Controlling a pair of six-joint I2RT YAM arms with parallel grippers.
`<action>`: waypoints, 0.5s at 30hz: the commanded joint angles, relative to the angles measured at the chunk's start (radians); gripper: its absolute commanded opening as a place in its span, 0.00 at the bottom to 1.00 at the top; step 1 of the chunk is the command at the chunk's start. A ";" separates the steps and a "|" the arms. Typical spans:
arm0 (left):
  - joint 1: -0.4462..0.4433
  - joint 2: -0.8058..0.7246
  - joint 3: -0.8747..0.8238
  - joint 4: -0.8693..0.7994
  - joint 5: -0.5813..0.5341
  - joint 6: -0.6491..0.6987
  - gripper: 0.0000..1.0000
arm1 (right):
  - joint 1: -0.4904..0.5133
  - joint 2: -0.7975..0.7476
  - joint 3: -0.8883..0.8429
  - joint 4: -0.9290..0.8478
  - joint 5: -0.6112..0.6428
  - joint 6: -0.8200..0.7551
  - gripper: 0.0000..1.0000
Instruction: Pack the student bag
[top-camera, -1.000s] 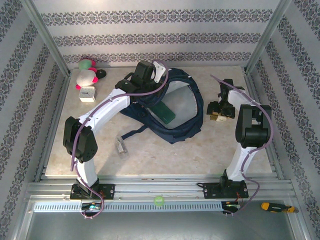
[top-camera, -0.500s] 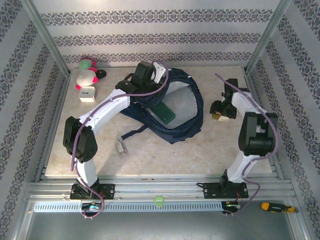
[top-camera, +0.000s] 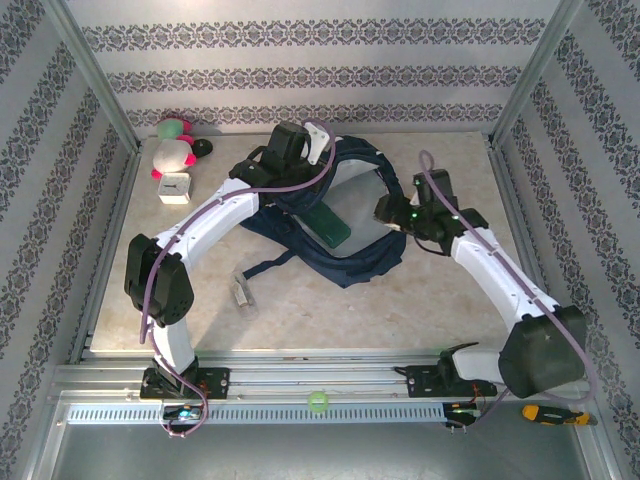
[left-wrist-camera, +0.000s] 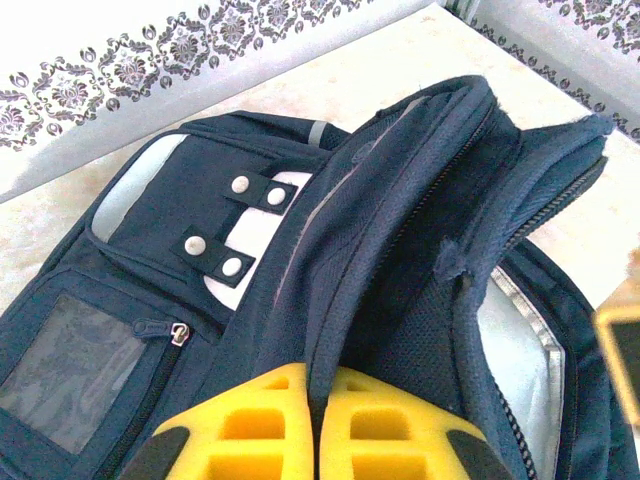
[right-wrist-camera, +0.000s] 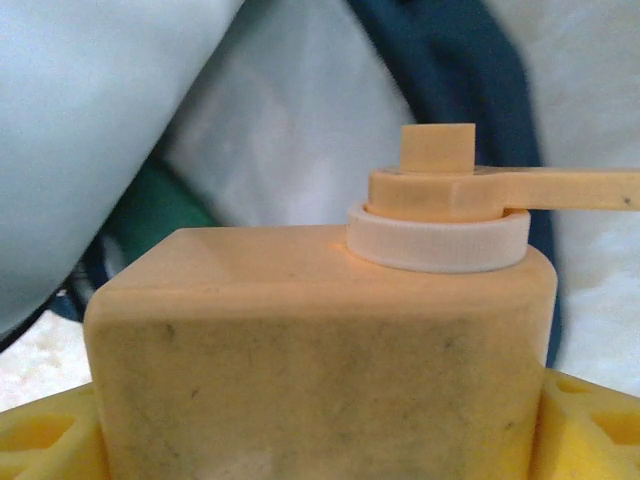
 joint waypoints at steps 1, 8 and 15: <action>0.005 -0.066 -0.001 0.088 -0.022 -0.040 0.00 | 0.030 0.081 -0.011 0.157 0.002 0.129 0.68; 0.006 -0.073 -0.009 0.089 -0.013 -0.045 0.00 | 0.057 0.288 0.000 0.376 -0.042 0.270 0.71; 0.006 -0.085 -0.015 0.081 -0.004 -0.036 0.00 | 0.064 0.411 -0.025 0.633 -0.072 0.431 0.71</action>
